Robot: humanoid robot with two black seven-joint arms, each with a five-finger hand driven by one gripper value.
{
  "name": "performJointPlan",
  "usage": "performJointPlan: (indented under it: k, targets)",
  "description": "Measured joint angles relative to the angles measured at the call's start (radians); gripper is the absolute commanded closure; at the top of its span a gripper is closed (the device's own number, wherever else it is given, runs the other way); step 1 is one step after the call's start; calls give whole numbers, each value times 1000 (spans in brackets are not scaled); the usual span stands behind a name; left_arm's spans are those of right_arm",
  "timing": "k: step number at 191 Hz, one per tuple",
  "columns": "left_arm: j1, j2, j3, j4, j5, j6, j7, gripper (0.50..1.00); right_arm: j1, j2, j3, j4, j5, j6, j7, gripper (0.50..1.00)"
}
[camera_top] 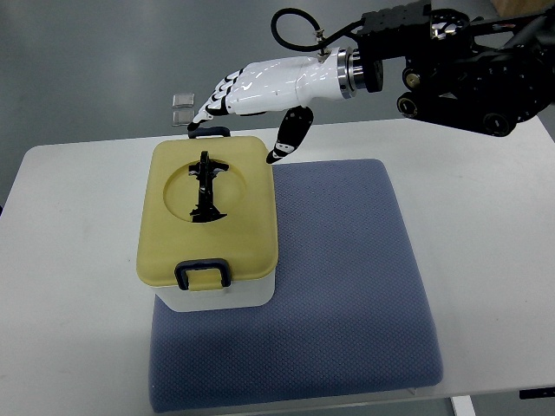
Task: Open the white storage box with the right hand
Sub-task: 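Swing the right hand over the box toward the black lid handle, then close the right hand fingers around the black lid handle, then lift the yellow lid off the box with the right hand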
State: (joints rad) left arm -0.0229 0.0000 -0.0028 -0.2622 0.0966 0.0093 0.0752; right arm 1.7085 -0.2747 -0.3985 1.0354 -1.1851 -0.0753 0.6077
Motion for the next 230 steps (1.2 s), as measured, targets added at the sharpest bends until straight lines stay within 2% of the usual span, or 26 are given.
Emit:
performJointPlan:
  k: [61, 91, 127, 156, 169, 171, 182, 230]
  targets:
    - [0, 0, 0, 0, 0, 0, 0, 500, -19, 58, -2, -10, -2, -45, -2, 579]
    - [1, 0, 0, 0, 0, 0, 0, 500, -30, 79, -5, -19, -3, -63, -7, 601]
    - [1, 0, 0, 1, 0, 3, 0, 500, -45, 105, -28, -38, -4, -71, -8, 705]
    - [1, 0, 0, 1, 0, 3, 0, 500, -60, 119, -32, -47, -4, -72, -8, 760]
    - [2, 0, 0, 1, 0, 3, 0, 500, -67, 125, -33, -52, -4, -72, -8, 865]
    - [2, 0, 0, 1, 0, 3, 0, 500, -68, 126, -33, -52, -4, -72, -8, 865]
    - [1, 0, 0, 1, 0, 3, 0, 500, -70, 129, -33, -54, -5, -72, -7, 999]
    - [1, 0, 0, 1, 0, 3, 0, 500, -63, 130, -34, -55, -2, -73, -8, 1000]
